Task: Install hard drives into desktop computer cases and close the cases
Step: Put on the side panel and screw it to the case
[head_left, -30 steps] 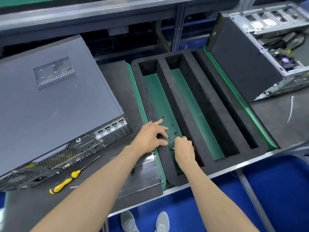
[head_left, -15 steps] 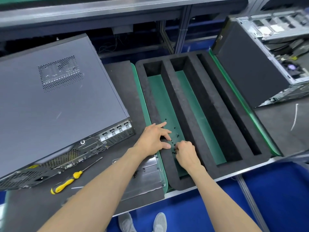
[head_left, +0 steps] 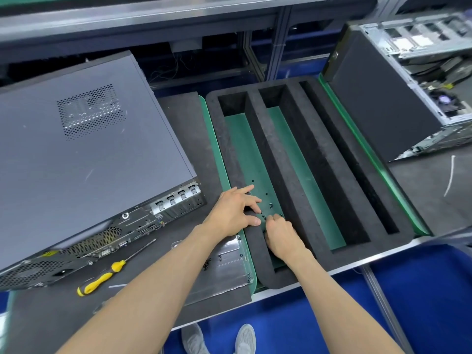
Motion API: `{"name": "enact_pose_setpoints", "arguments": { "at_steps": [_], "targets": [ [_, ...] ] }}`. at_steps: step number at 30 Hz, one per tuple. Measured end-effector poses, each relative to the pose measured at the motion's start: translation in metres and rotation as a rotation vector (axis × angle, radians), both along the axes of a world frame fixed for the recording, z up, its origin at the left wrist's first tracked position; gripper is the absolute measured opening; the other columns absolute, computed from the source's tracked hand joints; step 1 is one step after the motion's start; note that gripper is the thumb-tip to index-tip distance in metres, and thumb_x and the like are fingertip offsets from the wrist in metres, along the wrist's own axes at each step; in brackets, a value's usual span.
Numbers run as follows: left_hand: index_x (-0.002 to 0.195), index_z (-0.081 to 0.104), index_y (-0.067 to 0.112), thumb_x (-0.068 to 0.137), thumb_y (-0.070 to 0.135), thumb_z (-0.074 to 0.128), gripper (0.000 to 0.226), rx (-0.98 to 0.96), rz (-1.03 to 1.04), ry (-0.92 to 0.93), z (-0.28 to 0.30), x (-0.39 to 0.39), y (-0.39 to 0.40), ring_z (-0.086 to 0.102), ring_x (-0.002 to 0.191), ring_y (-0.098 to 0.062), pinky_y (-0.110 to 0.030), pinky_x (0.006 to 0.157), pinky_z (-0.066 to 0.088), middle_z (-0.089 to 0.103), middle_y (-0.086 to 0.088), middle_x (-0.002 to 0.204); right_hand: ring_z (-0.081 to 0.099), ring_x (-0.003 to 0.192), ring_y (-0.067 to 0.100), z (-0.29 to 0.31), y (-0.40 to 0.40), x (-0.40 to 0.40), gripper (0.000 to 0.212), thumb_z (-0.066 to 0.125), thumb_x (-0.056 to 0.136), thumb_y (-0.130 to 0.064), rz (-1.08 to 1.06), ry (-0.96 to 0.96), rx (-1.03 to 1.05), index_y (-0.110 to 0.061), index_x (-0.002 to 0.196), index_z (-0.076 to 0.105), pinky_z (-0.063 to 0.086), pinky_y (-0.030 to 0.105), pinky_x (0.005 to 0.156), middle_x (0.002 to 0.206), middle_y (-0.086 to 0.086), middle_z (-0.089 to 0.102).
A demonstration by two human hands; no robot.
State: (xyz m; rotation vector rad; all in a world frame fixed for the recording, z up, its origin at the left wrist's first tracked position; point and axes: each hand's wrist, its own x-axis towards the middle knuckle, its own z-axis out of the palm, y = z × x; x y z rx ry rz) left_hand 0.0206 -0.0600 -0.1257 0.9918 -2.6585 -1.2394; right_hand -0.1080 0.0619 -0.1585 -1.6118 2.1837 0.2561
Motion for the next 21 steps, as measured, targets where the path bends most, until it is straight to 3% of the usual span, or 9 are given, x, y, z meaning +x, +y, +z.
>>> {"name": "enact_pose_setpoints", "arguments": {
  "at_steps": [5,9,12,15,18,21],
  "targets": [
    [0.094,0.076,0.028,0.078,0.030,0.084,0.018,0.001,0.008,-0.001,0.000,0.000,0.001,0.028,0.148,-0.004,-0.029,0.121,0.008,0.064,0.013,0.135,0.064,0.105,0.028,-0.003,0.000,0.000,0.034,0.058,0.095,-0.006,0.152,0.081,0.004,-0.003,0.127,0.046,0.053,0.033,0.082,0.123,0.016,0.053],
    [0.095,0.077,0.026,0.078,0.029,0.085,0.019,0.002,0.007,0.001,0.000,-0.001,0.001,0.029,0.148,-0.004,-0.028,0.121,0.009,0.064,0.012,0.135,0.063,0.103,0.030,0.001,-0.002,-0.001,0.019,0.052,0.099,-0.011,0.024,-0.015,-0.062,-0.005,0.117,0.049,0.048,0.035,0.079,0.120,0.014,0.056],
    [0.108,0.075,0.023,0.080,0.028,0.084,0.030,-0.021,-0.003,-0.038,0.003,-0.003,0.002,0.026,0.149,-0.007,-0.029,0.122,0.008,0.061,0.010,0.139,0.061,0.084,0.030,0.010,-0.002,-0.004,0.009,0.051,0.099,-0.010,-0.340,-0.337,-0.284,-0.005,0.094,0.056,0.045,0.034,0.069,0.095,0.011,0.063],
    [0.123,0.071,0.028,0.081,0.032,0.082,0.044,-0.091,0.054,-0.010,0.014,-0.003,0.015,0.039,0.142,-0.011,-0.027,0.116,0.025,0.064,0.006,0.137,0.056,0.067,0.008,0.032,-0.001,-0.008,0.013,0.057,0.096,-0.013,-0.599,-0.666,-0.499,-0.014,0.085,0.064,0.043,0.018,0.060,0.074,-0.003,0.064],
    [0.117,0.075,0.031,0.081,0.029,0.083,0.037,0.056,0.266,0.294,0.031,0.003,0.036,0.063,0.111,-0.001,-0.022,0.101,0.045,0.074,0.013,0.115,0.051,0.059,0.006,0.060,-0.003,-0.005,0.016,0.058,0.094,-0.014,-0.684,-1.071,-0.601,-0.014,0.084,0.071,0.042,0.017,0.056,0.063,-0.006,0.061],
    [0.104,0.080,0.028,0.083,0.022,0.082,0.022,0.127,0.466,0.488,0.051,0.023,0.048,0.071,0.092,-0.001,-0.025,0.089,0.053,0.077,0.016,0.093,0.046,0.060,0.013,0.078,-0.009,0.012,0.018,0.057,0.093,-0.004,-0.679,-1.420,-0.563,-0.004,0.085,0.073,0.037,0.023,0.055,0.066,0.006,0.057]
  ]
}}
